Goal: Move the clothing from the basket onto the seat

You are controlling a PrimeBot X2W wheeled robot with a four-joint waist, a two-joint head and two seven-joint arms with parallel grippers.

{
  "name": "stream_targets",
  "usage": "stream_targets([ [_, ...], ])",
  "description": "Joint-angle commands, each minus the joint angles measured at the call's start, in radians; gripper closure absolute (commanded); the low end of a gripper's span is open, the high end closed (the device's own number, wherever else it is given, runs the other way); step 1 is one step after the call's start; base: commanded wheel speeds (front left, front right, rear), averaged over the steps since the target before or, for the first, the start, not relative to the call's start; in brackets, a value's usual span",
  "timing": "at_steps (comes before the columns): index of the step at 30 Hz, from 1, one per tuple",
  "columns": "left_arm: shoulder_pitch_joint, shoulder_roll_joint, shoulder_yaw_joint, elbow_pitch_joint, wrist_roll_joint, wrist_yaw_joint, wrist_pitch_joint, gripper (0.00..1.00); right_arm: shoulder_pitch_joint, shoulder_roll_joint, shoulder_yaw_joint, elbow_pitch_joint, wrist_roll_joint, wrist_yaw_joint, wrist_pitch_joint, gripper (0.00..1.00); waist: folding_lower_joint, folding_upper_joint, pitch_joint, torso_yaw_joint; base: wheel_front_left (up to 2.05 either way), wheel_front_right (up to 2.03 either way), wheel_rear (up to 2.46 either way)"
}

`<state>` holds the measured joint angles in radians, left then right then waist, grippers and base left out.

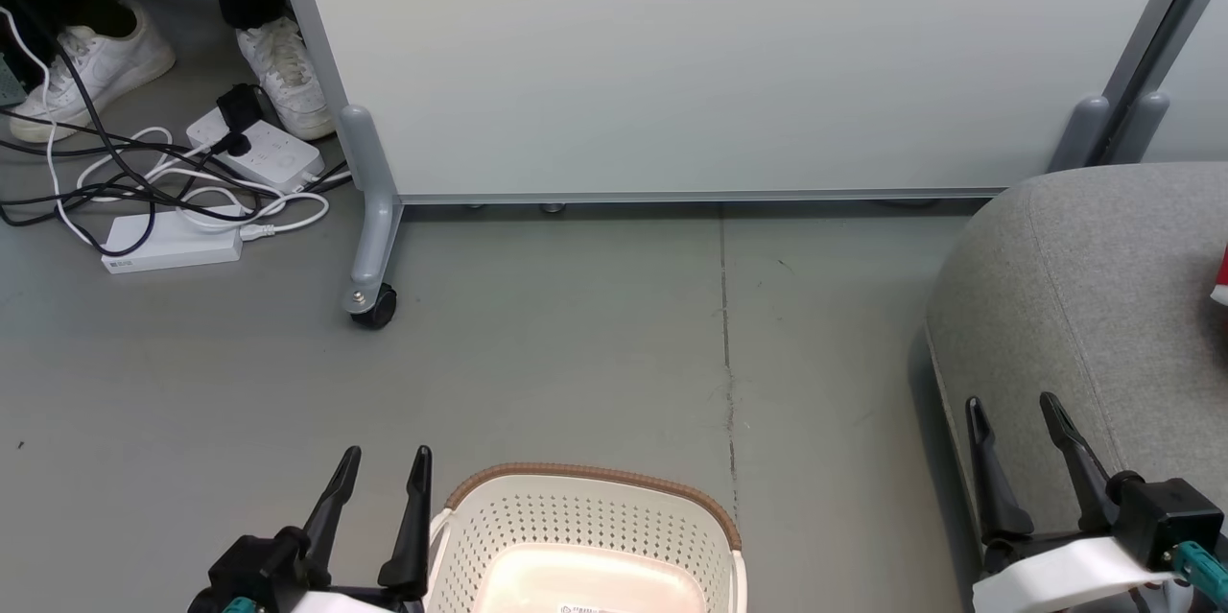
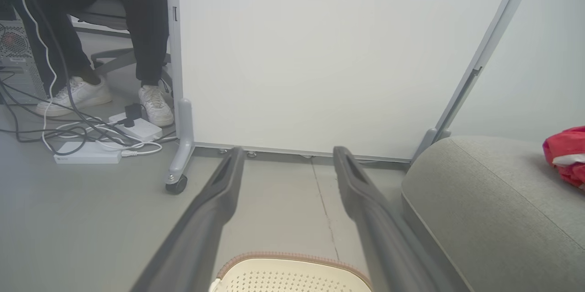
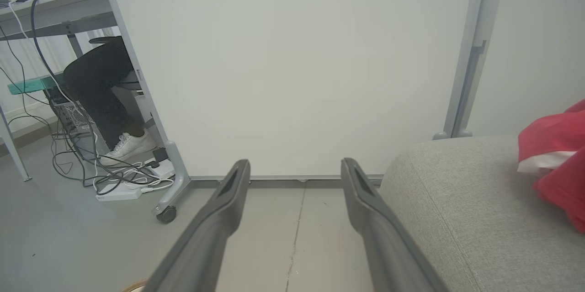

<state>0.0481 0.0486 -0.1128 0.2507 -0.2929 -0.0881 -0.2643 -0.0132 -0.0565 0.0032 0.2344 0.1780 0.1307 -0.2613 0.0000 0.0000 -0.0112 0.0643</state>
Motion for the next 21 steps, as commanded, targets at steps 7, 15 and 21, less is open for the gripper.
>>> stream_targets([
  [7,-0.016,0.003,0.014,0.026,-0.042,-0.013,0.0,0.0,-0.012,0.002,-0.008,0.0,0.012,0.0,-0.003,0.0,0.0,0.0,-0.001,-0.001,0.0,0.0,0.0],
  [15,-0.013,0.003,0.025,0.013,-0.031,-0.023,0.0,0.0,-0.01,0.003,-0.011,0.0,0.014,0.0,-0.003,0.0,0.0,0.0,0.0,-0.003,0.0,0.0,0.0],
  [21,-0.012,0.003,0.027,0.02,-0.036,-0.024,0.0,0.0,-0.012,0.003,-0.01,-0.002,0.016,0.0,-0.003,0.0,0.0,0.0,0.003,-0.002,0.0,0.0,0.0],
])
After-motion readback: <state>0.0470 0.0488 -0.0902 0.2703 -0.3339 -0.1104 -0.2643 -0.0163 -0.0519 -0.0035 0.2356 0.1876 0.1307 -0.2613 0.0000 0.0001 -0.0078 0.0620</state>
